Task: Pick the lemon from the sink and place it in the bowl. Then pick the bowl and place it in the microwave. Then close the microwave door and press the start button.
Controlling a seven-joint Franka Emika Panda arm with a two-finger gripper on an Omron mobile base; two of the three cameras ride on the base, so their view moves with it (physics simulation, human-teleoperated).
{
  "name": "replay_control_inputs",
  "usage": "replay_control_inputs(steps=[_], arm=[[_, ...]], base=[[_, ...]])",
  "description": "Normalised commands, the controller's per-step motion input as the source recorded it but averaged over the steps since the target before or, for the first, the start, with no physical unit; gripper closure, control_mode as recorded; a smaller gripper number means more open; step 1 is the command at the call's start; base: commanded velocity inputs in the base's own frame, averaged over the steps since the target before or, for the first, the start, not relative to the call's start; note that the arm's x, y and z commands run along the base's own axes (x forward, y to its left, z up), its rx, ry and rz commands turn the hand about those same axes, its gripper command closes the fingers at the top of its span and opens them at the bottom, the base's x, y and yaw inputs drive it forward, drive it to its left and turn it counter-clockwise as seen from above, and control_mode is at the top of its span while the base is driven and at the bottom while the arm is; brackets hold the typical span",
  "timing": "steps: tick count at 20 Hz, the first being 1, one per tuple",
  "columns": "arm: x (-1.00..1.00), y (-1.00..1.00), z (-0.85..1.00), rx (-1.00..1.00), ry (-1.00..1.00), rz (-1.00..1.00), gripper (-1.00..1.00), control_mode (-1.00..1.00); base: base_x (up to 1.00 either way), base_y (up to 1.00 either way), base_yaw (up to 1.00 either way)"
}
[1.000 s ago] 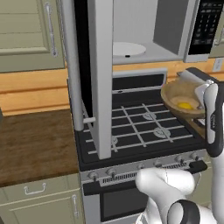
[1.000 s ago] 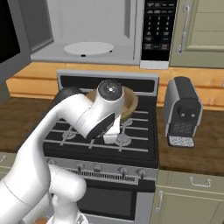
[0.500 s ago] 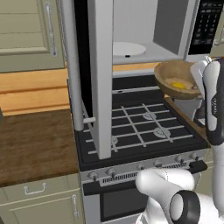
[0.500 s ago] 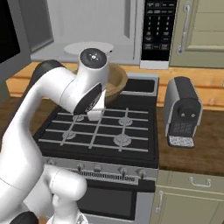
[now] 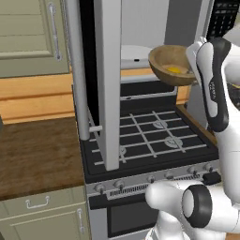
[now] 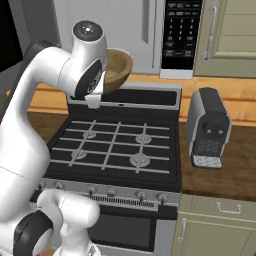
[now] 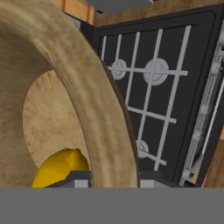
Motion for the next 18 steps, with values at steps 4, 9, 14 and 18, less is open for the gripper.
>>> replay_control_inputs(steps=[4, 9, 14, 18], arm=[[0.66, 0.15, 0.46, 0.00, -0.12, 0.00, 1.00, -1.00], [0.68, 0.16, 0.40, 0.00, -0.09, 0.01, 1.00, -1.00], [0.77, 0.29, 0.09, 0.00, 0.00, 0.07, 1.00, -1.00], [0.88, 0.28, 0.00, 0.00, 0.00, 0.09, 1.00, -1.00]], base=[[0.00, 0.00, 0.00], [0.00, 0.00, 0.00], [0.00, 0.00, 0.00], [0.00, 0.00, 0.00]])
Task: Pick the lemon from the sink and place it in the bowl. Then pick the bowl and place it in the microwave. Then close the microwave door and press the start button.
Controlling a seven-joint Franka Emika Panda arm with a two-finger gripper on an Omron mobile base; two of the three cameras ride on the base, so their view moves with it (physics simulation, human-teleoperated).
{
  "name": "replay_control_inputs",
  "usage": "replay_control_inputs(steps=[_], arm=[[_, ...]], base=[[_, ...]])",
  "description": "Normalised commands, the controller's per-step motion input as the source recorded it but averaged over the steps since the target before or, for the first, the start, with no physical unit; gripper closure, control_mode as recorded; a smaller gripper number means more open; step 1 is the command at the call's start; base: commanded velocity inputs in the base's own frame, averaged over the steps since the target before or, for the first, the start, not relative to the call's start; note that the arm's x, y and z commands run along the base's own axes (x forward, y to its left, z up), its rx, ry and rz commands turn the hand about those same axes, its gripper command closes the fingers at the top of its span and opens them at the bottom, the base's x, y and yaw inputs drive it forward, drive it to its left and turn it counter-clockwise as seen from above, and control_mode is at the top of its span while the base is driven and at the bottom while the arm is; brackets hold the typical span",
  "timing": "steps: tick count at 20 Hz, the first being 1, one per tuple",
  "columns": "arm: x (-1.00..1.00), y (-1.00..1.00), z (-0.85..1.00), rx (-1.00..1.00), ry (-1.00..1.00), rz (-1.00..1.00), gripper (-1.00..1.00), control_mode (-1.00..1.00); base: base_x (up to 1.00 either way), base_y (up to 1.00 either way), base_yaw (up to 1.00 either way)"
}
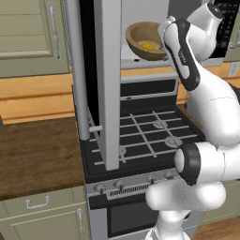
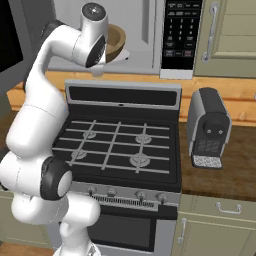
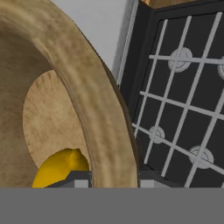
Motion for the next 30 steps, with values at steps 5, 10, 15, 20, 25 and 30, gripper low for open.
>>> replay_control_inputs(steps=[5, 10, 15, 20, 25, 30], arm=[[0.82, 0.10, 0.00, 0.00, 0.00, 0.09, 1.00, -1.00], [0.81, 0.01, 0.00, 0.00, 0.04, 0.06, 1.00, -1.00], [0.70, 0.03, 0.00, 0.00, 0.12, 0.04, 1.00, -1.00], [0.54, 0.20, 0.00, 0.00, 0.11, 0.03, 1.00, -1.00], [-0.04, 0.25, -0.04, 0.00, -0.01, 0.02, -1.00, -1.00], [-0.20, 0.16, -0.05, 0.00, -0.12, 0.00, -1.00, -1.00]], base=[[0.00, 0.00, 0.00], [0.00, 0.00, 0.00], [0.00, 0.00, 0.00], [0.00, 0.00, 0.00], [0.00, 0.00, 0.00], [0.00, 0.00, 0.00]])
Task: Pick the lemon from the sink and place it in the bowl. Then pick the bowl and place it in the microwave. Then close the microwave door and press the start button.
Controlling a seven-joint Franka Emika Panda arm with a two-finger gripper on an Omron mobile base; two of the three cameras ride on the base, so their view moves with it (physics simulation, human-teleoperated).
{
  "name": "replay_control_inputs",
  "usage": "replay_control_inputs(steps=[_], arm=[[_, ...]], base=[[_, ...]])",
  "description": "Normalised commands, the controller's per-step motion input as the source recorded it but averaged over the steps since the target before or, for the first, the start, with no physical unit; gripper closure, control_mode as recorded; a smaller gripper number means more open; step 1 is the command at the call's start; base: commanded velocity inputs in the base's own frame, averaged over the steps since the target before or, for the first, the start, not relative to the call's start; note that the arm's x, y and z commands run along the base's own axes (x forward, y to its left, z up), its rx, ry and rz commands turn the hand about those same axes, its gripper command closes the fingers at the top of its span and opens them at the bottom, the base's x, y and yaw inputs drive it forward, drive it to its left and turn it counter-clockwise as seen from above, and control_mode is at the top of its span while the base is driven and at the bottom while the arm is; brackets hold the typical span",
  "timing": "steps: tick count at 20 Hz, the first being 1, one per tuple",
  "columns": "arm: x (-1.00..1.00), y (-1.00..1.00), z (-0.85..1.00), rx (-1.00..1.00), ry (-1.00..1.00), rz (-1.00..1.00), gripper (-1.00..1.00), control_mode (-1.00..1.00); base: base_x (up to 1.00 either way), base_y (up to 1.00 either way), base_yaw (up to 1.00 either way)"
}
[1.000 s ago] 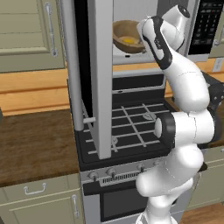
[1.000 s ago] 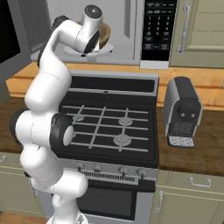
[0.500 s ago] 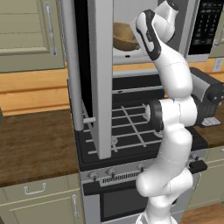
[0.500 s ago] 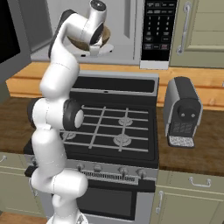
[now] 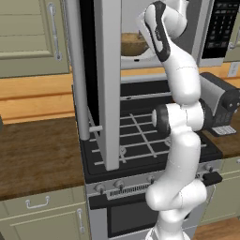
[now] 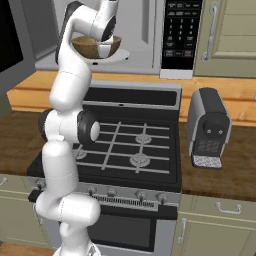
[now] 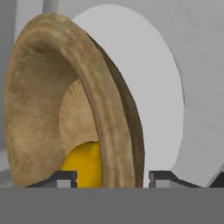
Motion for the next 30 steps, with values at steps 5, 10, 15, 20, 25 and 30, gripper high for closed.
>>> replay_control_inputs(steps=[5, 10, 15, 20, 25, 30], arm=[[-0.36, 0.00, -0.12, 0.04, -0.24, 0.00, -1.00, -1.00], [-0.78, 0.00, -0.46, 0.07, -0.25, 0.00, -1.00, -1.00], [-0.86, 0.00, -0.90, 0.06, -0.20, 0.00, -1.00, -1.00], [-0.91, 0.00, -0.61, 0.08, -0.21, 0.00, -1.00, -1.00], [-0.80, 0.00, -0.39, 0.01, -0.13, 0.00, -1.00, -1.00], [-0.06, 0.03, -0.56, -0.27, 0.05, 0.00, -1.00, -1.00]], base=[[0.00, 0.00, 0.00], [0.00, 0.00, 0.00], [0.00, 0.00, 0.00], [0.00, 0.00, 0.00], [0.00, 0.00, 0.00], [0.00, 0.00, 0.00]])
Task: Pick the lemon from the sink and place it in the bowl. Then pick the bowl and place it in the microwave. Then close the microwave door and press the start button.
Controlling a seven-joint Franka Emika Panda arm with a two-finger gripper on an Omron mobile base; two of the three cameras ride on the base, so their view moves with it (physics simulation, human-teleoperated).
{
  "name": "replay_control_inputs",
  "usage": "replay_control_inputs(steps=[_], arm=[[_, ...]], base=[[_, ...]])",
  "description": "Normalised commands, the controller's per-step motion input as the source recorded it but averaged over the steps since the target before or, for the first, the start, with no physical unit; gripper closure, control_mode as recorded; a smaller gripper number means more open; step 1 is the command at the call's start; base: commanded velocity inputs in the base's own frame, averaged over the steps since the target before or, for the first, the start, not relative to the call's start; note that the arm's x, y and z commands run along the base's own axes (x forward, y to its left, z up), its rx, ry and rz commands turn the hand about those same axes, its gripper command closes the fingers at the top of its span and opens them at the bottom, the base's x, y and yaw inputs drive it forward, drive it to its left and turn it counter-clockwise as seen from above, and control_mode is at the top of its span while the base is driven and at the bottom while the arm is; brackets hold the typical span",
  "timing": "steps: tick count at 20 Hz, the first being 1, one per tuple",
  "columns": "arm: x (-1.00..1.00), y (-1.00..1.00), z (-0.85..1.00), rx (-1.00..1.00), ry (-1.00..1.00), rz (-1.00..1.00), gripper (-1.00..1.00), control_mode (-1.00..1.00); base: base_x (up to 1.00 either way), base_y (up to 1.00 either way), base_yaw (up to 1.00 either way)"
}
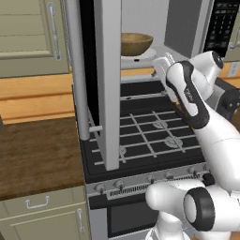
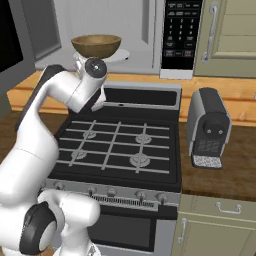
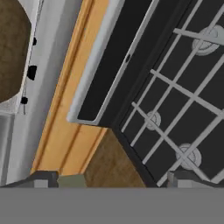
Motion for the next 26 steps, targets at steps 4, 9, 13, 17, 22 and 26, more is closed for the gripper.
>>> replay_control_inputs(steps=[4, 9, 13, 17, 22, 26], arm=[[0.00, 0.18, -0.55, -0.55, 0.12, -0.02, -1.00, -1.00], [-0.01, 0.08, -0.58, -0.57, 0.05, -0.11, -1.00, -1.00], [0.00, 0.00, -0.77, -0.51, 0.00, -0.06, -1.00, -1.00], [0.00, 0.00, -0.74, -0.47, 0.00, -0.04, -1.00, -1.00], [0.00, 0.24, -0.25, -0.44, -0.15, -0.01, -1.00, -1.00], [0.00, 0.46, -0.01, -0.47, -0.21, -0.05, -1.00, -1.00]], base=[[0.00, 0.00, 0.00], [0.00, 0.00, 0.00], [0.00, 0.00, 0.00], [0.00, 0.00, 0.00], [0.00, 0.00, 0.00], [0.00, 0.00, 0.00]])
